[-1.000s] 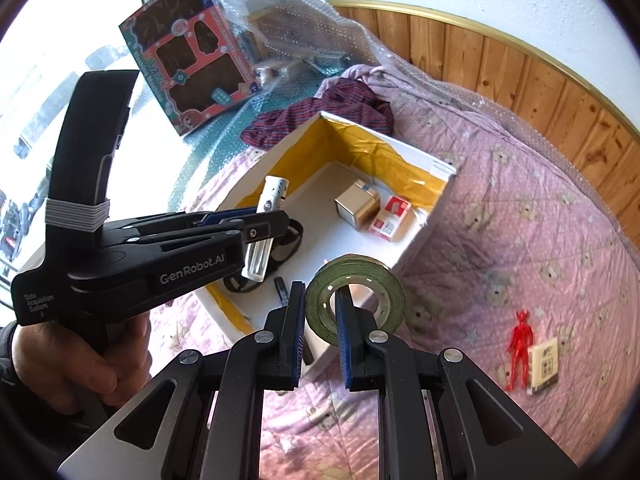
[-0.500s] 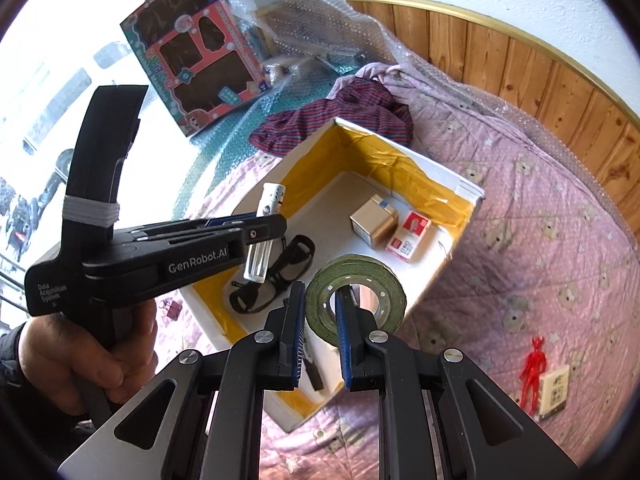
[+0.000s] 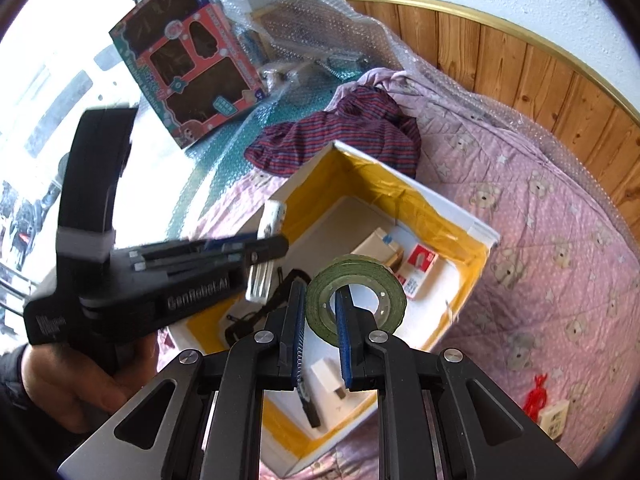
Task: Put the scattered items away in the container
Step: 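Open the left tool to drop the bottle while the right tool drops the tape roll into the box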
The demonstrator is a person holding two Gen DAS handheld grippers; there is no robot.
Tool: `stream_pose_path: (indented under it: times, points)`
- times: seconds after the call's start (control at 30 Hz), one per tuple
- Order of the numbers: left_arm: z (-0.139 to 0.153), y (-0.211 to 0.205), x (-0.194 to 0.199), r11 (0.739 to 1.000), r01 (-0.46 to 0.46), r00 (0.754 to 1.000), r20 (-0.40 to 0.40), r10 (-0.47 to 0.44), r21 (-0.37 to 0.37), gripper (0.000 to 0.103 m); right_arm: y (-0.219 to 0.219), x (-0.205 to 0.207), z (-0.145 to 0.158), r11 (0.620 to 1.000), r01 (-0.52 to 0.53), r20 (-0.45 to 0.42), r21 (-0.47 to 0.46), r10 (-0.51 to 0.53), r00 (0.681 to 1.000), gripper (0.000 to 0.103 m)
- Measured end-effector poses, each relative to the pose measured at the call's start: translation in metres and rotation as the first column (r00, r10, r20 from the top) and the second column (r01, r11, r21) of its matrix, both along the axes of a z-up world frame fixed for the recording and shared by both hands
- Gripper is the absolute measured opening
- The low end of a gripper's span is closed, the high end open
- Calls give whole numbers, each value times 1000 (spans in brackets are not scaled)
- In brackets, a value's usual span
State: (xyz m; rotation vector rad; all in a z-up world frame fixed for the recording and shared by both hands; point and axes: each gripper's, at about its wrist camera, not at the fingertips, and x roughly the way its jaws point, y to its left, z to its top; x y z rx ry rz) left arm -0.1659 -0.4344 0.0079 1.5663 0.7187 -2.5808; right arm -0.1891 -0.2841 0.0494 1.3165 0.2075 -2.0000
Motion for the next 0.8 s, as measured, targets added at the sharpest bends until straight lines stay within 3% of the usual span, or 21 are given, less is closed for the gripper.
stream_pose_path:
  times: [0.4, 0.8]
  points:
    - [-39, 16, -1, 997, 51, 993, 102, -56, 55, 20, -39, -43, -17, 999, -28, 48, 19, 27, 998, 15]
    - [-53, 8, -6, 995, 32, 991, 129, -44, 94, 20, -77, -70, -37, 994, -82, 83, 65, 77, 994, 15]
